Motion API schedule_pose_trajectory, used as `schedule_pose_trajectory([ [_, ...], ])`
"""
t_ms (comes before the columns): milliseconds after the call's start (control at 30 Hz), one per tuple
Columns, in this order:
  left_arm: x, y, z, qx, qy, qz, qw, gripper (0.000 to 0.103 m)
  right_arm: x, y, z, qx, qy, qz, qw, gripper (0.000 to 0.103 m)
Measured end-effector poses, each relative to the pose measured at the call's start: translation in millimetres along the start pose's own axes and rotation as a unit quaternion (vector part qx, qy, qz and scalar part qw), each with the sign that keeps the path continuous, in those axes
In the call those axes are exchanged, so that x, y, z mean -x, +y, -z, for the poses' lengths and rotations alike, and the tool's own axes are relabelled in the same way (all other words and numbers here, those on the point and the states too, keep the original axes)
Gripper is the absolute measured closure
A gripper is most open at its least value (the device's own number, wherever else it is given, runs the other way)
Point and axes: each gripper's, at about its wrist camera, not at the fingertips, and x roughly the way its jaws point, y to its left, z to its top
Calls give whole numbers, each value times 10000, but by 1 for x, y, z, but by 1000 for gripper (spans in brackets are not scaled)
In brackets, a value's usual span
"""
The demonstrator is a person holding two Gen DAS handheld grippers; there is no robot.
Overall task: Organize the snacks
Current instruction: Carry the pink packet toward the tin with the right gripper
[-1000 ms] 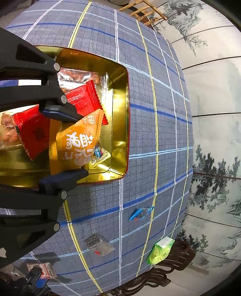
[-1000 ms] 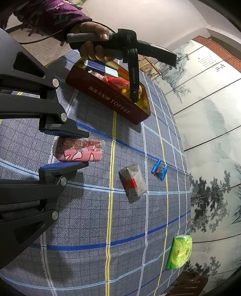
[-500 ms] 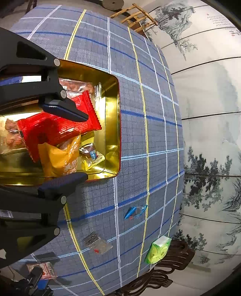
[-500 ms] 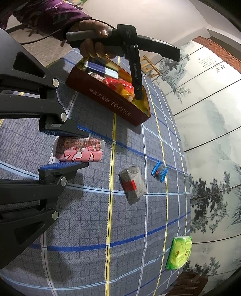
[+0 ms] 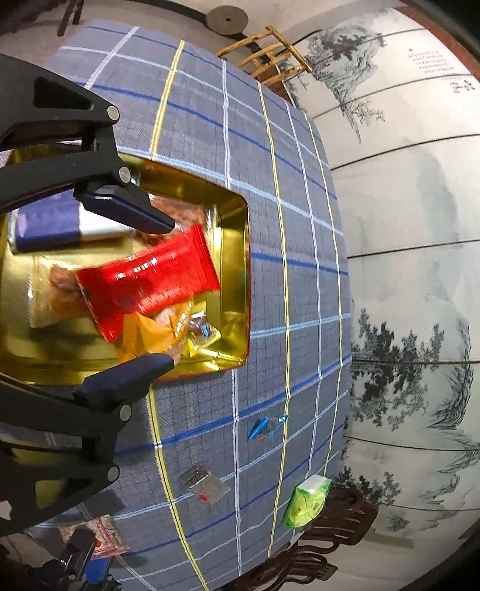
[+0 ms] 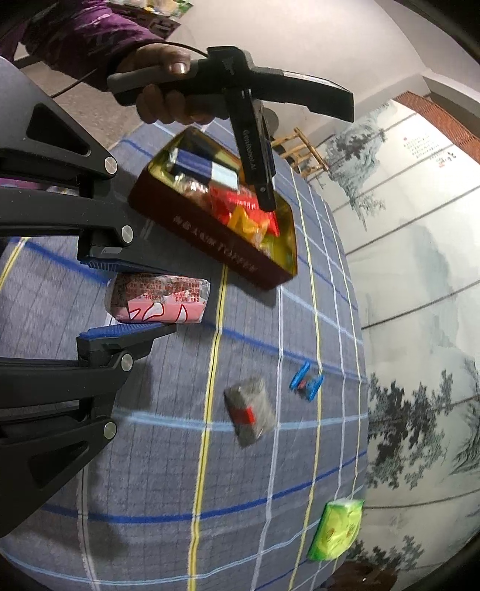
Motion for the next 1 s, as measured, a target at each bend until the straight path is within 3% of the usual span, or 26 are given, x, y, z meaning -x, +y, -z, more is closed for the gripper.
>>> schedule_pose_trajectory([
  [600,19,57,33,441,-9,-254,9987,33,-47,80,-21,453,386,-642,9962,78],
  [1000,18,100,53,793,70,-334,9963,29,-87,118,-30,632,713,-799,9922,78],
])
